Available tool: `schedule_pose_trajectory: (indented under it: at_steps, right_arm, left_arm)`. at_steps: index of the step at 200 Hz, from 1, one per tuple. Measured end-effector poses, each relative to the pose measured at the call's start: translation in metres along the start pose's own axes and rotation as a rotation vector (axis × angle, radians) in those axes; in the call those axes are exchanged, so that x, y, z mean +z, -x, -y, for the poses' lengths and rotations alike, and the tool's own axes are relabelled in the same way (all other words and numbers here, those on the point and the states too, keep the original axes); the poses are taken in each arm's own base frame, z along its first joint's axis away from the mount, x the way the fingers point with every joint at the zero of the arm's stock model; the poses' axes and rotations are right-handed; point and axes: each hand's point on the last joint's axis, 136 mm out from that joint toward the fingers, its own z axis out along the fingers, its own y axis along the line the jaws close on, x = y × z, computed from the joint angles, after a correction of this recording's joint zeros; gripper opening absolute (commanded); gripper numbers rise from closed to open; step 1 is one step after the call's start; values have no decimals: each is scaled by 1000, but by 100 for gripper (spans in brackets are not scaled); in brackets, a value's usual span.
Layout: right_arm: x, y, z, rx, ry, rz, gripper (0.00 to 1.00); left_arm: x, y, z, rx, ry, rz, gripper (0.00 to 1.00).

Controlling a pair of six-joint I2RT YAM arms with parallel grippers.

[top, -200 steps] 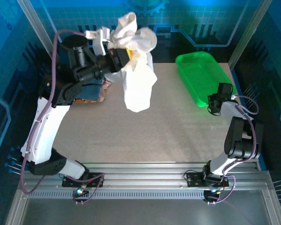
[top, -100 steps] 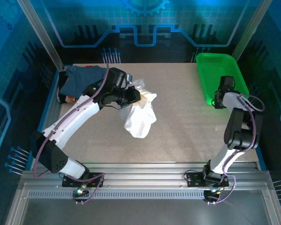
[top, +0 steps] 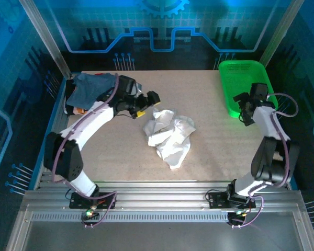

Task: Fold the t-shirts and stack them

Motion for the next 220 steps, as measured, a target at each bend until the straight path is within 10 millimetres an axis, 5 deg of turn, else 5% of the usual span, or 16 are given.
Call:
schedule_pose_trajectory:
  at_steps: [23, 42, 86, 114, 139, 191, 220]
  right_arm:
    - [-44, -31, -17, -177, 117, -34, 100]
    - [-70, -76, -29, -346, 222, -109, 99]
    - [-78, -234, -31, -819, 364, -469, 92]
    - [-67, -303, -14, -1074, 346, -601, 88]
    - [-51, -320, -8, -1159, 325, -616, 85]
    - [-17, -325, 0, -1207, 249, -608, 80]
    - [-7, -324, 1, -1211, 214, -588, 76]
  left_arm:
    - [-46, 6, -6, -6, -22, 89, 99]
    - [-58, -1, -26, -27, -4, 108, 99]
    - [-5, -50, -100, -129, 100, -67, 92]
    - [22, -61, -119, -144, 125, -128, 90]
    - [41, -52, -119, -118, 109, -128, 90]
    - [83, -7, -77, 7, 35, -94, 88]
    - [103, 9, -71, 37, 37, -84, 86]
